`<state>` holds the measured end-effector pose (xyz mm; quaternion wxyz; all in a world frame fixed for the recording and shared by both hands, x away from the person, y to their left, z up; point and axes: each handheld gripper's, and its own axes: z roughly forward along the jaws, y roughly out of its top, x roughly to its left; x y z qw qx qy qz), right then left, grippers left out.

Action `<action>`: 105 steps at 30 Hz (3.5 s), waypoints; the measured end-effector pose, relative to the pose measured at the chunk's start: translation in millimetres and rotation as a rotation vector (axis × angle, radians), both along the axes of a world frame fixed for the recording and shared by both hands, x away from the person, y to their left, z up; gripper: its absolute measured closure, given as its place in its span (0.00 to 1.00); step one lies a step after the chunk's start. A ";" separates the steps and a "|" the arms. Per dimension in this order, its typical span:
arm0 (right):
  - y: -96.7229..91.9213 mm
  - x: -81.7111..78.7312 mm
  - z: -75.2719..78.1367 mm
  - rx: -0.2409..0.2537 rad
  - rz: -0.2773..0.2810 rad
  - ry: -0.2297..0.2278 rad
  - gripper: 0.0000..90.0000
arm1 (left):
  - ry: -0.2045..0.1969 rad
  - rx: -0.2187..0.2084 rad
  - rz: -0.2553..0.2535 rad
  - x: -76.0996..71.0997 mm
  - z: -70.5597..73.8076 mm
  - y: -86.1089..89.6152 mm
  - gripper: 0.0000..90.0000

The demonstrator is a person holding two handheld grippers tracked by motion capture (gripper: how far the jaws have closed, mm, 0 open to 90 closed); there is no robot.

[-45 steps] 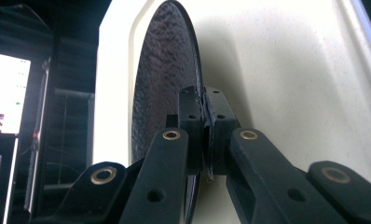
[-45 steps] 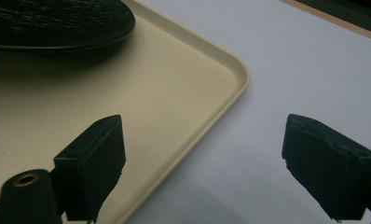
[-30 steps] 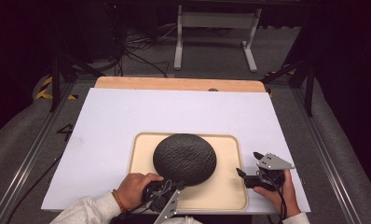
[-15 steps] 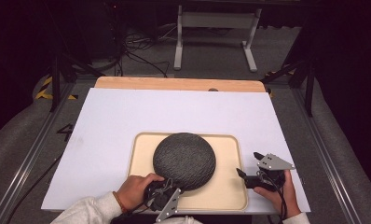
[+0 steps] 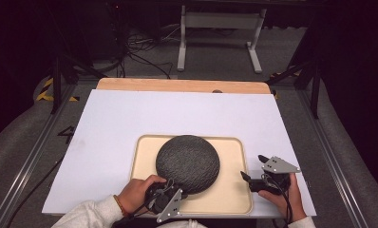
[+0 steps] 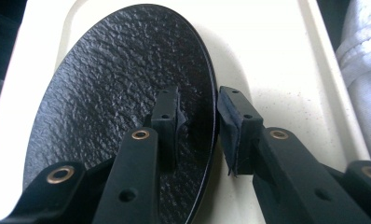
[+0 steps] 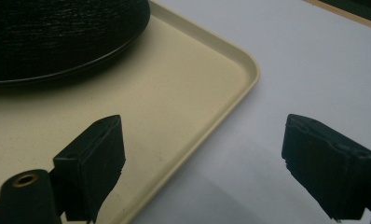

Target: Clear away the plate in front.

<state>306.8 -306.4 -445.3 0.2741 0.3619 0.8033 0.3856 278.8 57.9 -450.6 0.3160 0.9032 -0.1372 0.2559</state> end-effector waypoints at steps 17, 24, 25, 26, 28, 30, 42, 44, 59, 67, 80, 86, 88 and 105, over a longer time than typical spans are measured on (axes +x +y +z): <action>0.2 -0.4 0.6 -0.003 0.001 -0.005 0.15 | 0.050 -0.102 0.006 3.4 15.7 7.7 0.68; 0.3 -0.5 0.9 -0.002 0.000 -0.006 0.15 | 0.045 -0.153 0.042 8.4 26.3 15.2 0.57; 0.3 -0.4 0.9 -0.002 0.001 -0.006 0.15 | 0.051 -0.168 0.053 9.5 27.9 16.8 0.57; 0.4 -0.5 0.9 -0.003 0.002 -0.005 0.15 | 0.057 -0.177 0.055 11.0 29.8 18.5 0.55; 0.5 -0.7 1.1 -0.003 0.003 -0.006 0.15 | 0.057 -0.192 0.085 11.0 30.9 20.3 0.49; 0.2 -0.6 1.2 -0.001 0.001 -0.006 0.15 | 0.050 -0.192 0.077 13.8 34.0 22.8 0.48; -0.6 -1.1 1.6 0.002 0.000 -0.005 0.15 | 0.069 -0.216 0.155 23.1 40.5 33.8 0.24; -0.6 -1.2 1.7 0.002 0.000 -0.006 0.15 | 0.085 -0.218 0.163 26.3 41.9 36.9 0.22; -1.2 -1.9 2.9 0.004 0.002 -0.013 0.15 | 0.108 -0.242 0.268 44.3 47.2 70.5 0.15; -1.4 -1.9 2.7 0.001 0.002 -0.012 0.14 | 0.097 -0.237 0.327 50.5 46.3 92.7 0.13; -2.0 -3.1 3.7 0.001 0.008 -0.018 0.14 | 0.122 -0.250 0.422 61.8 38.3 128.5 0.12; -2.9 -3.8 3.9 0.003 0.010 -0.020 0.14 | 0.145 -0.241 0.469 66.1 30.9 144.5 0.12; -2.9 -3.9 3.8 0.002 0.010 -0.020 0.14 | 0.155 -0.234 0.487 67.7 27.3 150.9 0.12; -4.1 -5.5 3.7 0.001 0.006 -0.022 0.14 | 0.294 -0.298 0.587 79.2 3.1 194.6 0.12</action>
